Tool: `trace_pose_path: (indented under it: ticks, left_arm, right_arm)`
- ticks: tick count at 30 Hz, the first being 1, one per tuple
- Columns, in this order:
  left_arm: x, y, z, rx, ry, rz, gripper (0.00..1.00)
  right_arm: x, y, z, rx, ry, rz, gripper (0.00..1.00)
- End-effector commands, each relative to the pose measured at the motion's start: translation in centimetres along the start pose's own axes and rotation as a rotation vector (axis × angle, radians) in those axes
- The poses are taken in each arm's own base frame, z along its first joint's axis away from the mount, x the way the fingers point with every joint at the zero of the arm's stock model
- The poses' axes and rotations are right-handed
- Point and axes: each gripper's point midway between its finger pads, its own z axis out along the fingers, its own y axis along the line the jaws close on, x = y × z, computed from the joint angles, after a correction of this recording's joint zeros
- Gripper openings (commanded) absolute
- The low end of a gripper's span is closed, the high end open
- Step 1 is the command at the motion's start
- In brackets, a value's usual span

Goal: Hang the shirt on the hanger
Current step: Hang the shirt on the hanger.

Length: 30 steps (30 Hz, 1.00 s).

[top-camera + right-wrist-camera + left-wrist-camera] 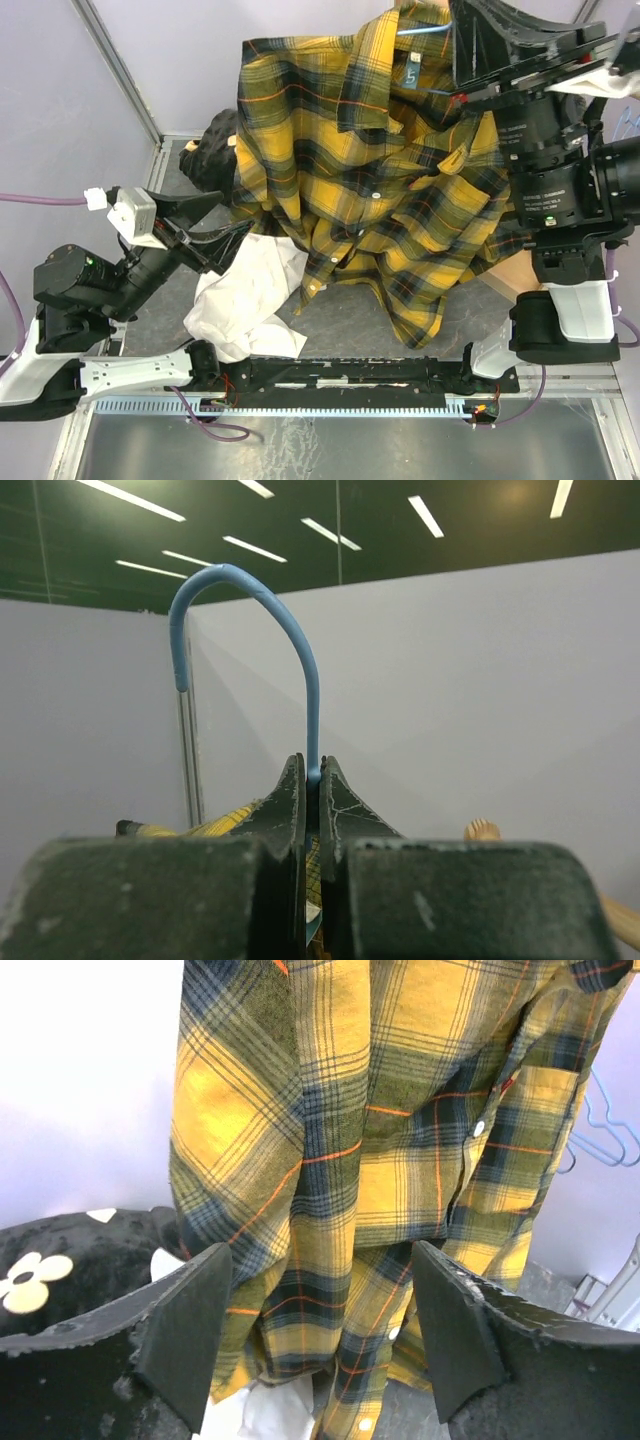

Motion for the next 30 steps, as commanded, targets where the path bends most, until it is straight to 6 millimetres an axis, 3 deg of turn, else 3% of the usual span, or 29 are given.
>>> trace_pose_path:
  ticks: [1,5,7,9,12,14,18,30]
  left_arm:
    - [0.4,1.4,-1.4,-0.047,-0.021,-0.026,0.76]
    - [2.1,1.2,-3.0,-0.007,-0.007,-0.080,0.82]
    - [2.9,0.4,-2.9,0.027,-0.011,-0.109,0.85]
    - [4.1,-1.3,-1.7,0.083,0.004,-0.122,0.88]
    - [7.7,-4.7,1.7,0.165,0.075,-0.123,0.95]
    - [10.0,-5.9,3.7,0.173,0.095,-0.120,0.96]
    - [12.2,-6.5,6.5,0.137,0.026,-0.146,1.00]
    - [17.2,-7.2,9.8,0.067,-0.006,-0.187,0.99]
  right_arm:
    - [3.1,0.8,0.1,0.034,0.074,-0.065,0.00]
    - [6.4,1.5,-0.2,0.065,0.164,-0.115,0.00]
    - [7.4,1.6,-0.3,0.081,0.187,-0.118,0.00]
    - [8.2,1.7,-0.1,0.096,0.202,-0.113,0.00]
    - [9.1,2.0,0.0,0.099,0.219,-0.109,0.00]
    - [9.6,2.1,0.0,0.096,0.228,-0.108,0.00]
    - [10.0,2.4,-0.1,0.086,0.236,-0.097,0.00]
    - [10.7,2.9,-0.3,0.069,0.253,-0.081,0.00]
